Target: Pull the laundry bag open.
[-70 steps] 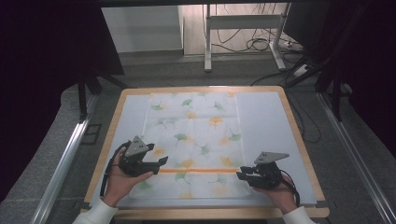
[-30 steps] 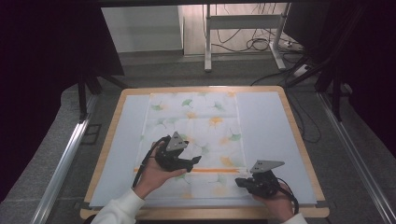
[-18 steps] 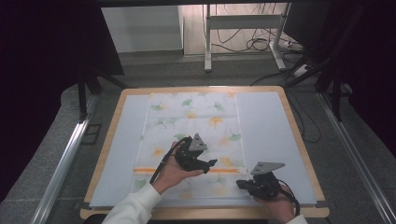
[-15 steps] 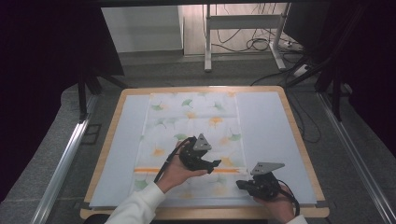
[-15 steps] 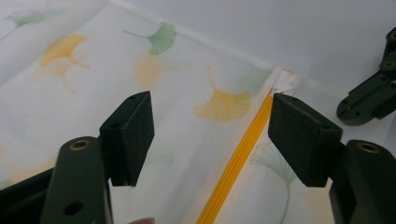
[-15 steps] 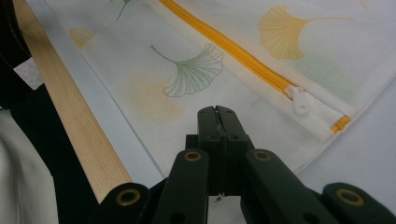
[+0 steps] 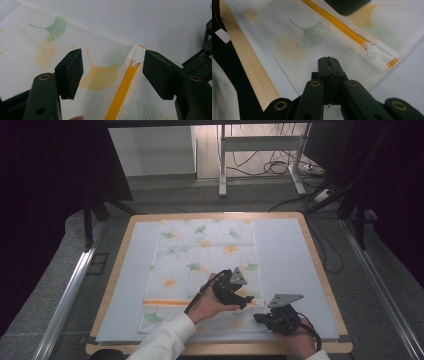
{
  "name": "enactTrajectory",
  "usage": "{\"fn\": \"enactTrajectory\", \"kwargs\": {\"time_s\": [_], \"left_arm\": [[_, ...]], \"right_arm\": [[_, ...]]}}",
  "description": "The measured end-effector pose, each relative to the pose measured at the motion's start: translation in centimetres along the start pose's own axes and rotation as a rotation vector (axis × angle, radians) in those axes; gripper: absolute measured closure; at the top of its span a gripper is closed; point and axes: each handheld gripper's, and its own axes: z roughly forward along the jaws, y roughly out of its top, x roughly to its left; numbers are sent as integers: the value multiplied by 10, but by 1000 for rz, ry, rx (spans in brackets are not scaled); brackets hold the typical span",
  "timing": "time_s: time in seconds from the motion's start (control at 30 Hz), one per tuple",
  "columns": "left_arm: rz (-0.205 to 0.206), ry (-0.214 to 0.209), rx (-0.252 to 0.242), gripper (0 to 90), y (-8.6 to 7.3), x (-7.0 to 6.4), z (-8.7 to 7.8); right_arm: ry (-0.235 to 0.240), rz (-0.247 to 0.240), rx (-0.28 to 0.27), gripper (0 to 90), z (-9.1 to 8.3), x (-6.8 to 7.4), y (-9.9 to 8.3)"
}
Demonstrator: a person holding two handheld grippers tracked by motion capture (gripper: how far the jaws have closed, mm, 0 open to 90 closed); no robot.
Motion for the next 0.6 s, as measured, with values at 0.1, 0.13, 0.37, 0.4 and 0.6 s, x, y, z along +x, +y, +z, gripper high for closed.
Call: {"fn": "enactTrajectory", "kwargs": {"time_s": [0.1,0.13,0.37,0.4,0.6], "left_arm": [[13,-5,5,343,2,-3,8],[23,-2,13,353,3,-4,11],[60,-10,48,423,4,-10,26],[69,-15,54,426,4,-10,27],[78,-54,51,432,5,-13,31]], "right_arm": [[-4,1,12,893,1,0,0],[-4,-1,15,892,2,-1,-1],[-13,-4,40,892,5,-1,-1],[-12,-4,41,893,5,-1,-1],[-9,-1,40,892,5,-2,-1]]}}
